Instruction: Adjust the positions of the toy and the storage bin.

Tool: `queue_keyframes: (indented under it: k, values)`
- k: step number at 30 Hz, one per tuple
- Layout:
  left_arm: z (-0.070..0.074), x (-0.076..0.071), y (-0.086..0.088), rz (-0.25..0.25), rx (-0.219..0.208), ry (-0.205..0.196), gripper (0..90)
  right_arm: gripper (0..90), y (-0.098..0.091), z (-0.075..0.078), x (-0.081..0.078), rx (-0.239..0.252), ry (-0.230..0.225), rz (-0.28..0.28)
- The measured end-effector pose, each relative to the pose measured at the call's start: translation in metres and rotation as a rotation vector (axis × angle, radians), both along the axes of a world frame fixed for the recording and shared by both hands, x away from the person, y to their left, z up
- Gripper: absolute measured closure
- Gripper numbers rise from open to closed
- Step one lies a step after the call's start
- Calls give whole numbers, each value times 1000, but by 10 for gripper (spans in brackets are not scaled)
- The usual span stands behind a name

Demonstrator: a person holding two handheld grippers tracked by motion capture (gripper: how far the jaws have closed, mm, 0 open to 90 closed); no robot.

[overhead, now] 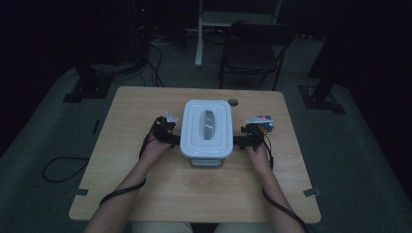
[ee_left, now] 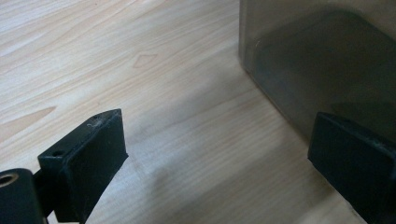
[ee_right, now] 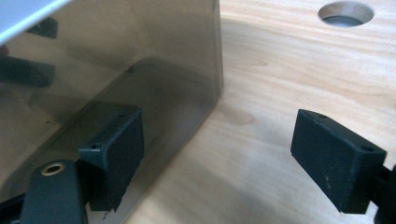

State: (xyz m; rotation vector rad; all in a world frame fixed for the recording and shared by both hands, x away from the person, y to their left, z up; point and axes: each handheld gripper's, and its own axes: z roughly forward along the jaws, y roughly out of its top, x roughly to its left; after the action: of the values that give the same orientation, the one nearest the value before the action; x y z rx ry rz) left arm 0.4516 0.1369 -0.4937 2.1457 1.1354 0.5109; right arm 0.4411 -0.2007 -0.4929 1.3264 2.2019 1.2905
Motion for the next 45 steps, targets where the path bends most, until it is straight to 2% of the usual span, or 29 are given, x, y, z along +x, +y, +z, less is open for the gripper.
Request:
queue_keyframes:
  k: [9,11,12,15,21,27,33,36,37,39,42,43,45]
  values:
    - [3,-23,-3,-36,-30,5,49,172,-11,-9,-20,24,20,36]
    - [3,-26,-4,-45,-26,1,49,172,-12,-10,-22,22,22,39]
    - [4,-33,-6,-65,-14,-5,49,172,-13,-10,-24,19,19,38]
    - [7,-40,-10,-87,-11,1,49,173,-19,-12,-33,25,24,47]
    - [10,-55,-20,-129,-3,4,49,190,-29,-16,-42,64,27,29]
    - [11,-65,-22,-146,-7,-1,49,191,-33,-16,-56,63,15,43]
    - [14,-75,-22,-160,8,-6,49,191,-33,-15,-69,65,10,60]
    - [14,-82,-21,-170,-1,-12,49,191,-35,-15,-77,72,5,69]
    - [14,-84,-21,-169,-18,-5,49,191,-35,-16,-80,80,8,71]
    - [15,-89,-21,-179,-10,-11,49,191,-36,-17,-85,88,7,77]
    - [13,-93,-19,-183,-36,-5,49,191,-38,-17,-93,95,0,80]
    - [12,-95,-19,-188,-33,-8,48,191,-38,-18,-95,96,5,87]
    - [10,-97,-18,-192,-38,-10,48,189,-38,-18,-100,76,-8,88]
